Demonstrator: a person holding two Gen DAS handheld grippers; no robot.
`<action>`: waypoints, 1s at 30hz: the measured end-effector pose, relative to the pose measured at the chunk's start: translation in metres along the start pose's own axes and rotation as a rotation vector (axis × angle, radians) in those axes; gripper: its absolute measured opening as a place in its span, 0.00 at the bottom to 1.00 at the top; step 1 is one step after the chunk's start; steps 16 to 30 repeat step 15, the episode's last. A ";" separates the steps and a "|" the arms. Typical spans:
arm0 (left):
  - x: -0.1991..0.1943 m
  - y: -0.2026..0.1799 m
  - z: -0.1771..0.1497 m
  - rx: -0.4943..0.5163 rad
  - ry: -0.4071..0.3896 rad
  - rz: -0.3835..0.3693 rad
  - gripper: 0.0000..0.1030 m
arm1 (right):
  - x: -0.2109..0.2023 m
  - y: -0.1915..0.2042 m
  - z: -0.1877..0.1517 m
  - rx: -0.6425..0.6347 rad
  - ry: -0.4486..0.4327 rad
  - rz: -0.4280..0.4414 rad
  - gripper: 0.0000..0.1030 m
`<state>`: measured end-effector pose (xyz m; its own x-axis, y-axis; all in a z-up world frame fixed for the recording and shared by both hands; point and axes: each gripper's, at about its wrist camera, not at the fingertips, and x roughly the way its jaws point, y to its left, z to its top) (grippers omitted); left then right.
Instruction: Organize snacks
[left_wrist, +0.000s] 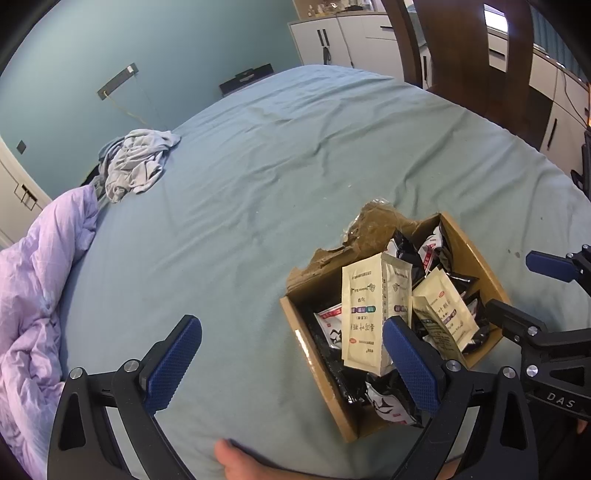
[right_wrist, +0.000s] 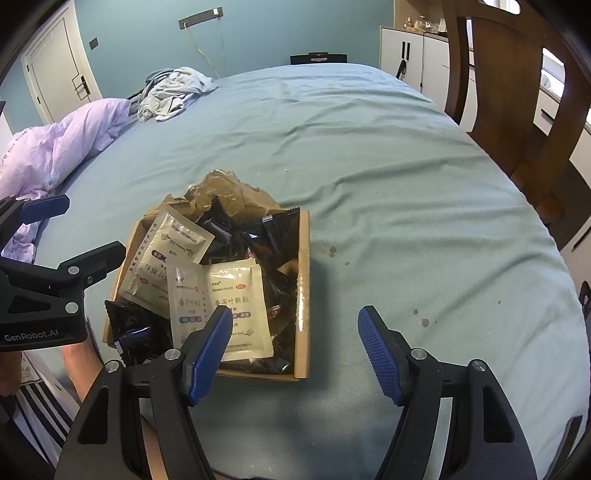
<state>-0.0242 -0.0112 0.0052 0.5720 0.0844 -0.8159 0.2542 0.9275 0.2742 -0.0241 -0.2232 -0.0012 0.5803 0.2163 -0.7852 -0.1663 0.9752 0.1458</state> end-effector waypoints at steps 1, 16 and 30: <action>0.000 0.000 0.000 -0.001 0.000 0.000 0.98 | 0.000 0.000 0.000 -0.002 0.001 -0.001 0.68; -0.004 -0.004 0.001 0.018 -0.010 -0.018 0.98 | 0.002 0.000 0.001 -0.016 0.007 -0.008 0.68; -0.004 -0.004 0.001 0.018 -0.010 -0.018 0.98 | 0.002 0.000 0.001 -0.016 0.007 -0.008 0.68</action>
